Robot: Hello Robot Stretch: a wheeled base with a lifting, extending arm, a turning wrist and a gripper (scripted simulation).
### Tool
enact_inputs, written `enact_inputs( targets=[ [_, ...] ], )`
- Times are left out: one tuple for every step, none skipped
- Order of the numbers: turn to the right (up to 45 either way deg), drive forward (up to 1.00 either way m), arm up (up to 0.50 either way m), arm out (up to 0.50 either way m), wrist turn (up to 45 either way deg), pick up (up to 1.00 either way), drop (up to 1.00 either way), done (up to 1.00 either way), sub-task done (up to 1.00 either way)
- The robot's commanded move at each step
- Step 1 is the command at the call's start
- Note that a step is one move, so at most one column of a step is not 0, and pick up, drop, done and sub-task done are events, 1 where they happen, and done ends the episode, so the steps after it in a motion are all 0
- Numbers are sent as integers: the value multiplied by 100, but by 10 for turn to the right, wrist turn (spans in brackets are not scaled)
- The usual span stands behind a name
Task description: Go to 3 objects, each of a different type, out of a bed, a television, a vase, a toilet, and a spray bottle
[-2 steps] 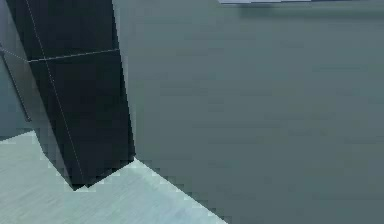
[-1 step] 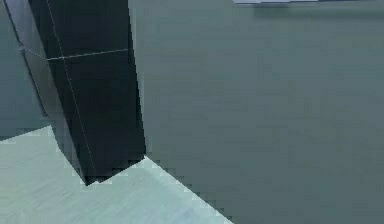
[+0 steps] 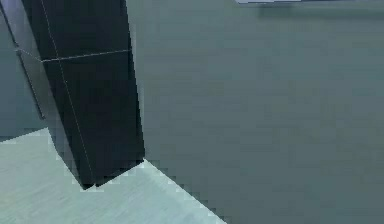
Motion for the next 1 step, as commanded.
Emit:
enact_inputs(
  targets=[
    [450, 0, 0, 0, 0, 0, 0, 0, 0]
  ],
)
